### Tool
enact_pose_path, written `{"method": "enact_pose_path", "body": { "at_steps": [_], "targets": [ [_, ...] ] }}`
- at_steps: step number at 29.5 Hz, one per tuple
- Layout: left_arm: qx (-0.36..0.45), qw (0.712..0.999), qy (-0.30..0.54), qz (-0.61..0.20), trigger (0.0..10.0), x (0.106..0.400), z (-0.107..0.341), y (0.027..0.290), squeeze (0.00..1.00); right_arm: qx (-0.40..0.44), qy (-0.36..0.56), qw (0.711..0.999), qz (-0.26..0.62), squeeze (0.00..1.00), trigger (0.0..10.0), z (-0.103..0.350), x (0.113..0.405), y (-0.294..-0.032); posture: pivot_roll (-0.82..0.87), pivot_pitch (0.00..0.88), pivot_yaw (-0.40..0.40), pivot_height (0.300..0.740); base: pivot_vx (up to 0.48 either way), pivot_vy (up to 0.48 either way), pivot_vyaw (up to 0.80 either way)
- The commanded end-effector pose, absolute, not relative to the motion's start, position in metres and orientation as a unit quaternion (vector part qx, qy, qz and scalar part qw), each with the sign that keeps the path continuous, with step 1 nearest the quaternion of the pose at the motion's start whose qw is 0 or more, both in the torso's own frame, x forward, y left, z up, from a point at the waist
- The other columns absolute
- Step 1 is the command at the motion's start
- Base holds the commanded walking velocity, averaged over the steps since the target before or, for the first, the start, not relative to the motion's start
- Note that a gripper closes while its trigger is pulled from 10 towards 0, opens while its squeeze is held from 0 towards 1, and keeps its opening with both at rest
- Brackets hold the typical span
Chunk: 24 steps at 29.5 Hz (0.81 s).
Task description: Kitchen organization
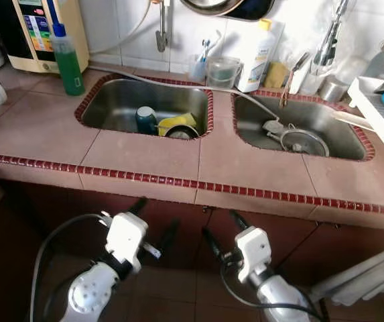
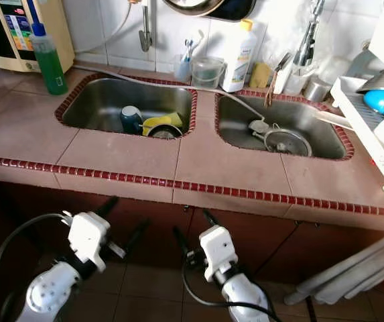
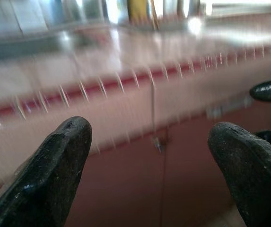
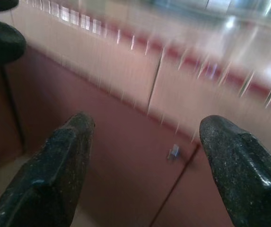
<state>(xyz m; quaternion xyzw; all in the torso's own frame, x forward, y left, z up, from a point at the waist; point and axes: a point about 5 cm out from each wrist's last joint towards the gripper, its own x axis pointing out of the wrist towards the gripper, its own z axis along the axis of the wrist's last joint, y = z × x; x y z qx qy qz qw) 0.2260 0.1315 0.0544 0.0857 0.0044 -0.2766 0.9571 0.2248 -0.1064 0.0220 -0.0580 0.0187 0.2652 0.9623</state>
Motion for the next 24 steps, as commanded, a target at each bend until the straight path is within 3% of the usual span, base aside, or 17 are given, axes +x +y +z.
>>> {"method": "enact_pose_path", "body": {
  "at_steps": [1,14,24],
  "targets": [
    [0.092,0.958,0.025,-0.272,10.0,0.224,0.041,0.132,0.0,-0.061,0.038,0.965,0.253,0.0,10.0,0.013,0.224,-0.111,-0.13,0.084,-0.073,0.74,0.0,0.0,0.0],
    [0.088,0.961,0.151,-0.212,10.0,0.228,-0.017,0.138,0.0,-0.078,0.177,0.967,0.166,0.0,10.0,-0.032,0.226,-0.138,-0.12,0.052,-0.079,0.74,0.0,0.0,0.0],
    [0.106,0.94,0.258,-0.194,10.0,0.211,-0.053,0.131,0.0,-0.106,0.263,0.946,0.154,0.0,10.0,-0.056,0.211,-0.141,-0.13,0.021,-0.074,0.74,0.0,0.0,0.0]
  ]
}}
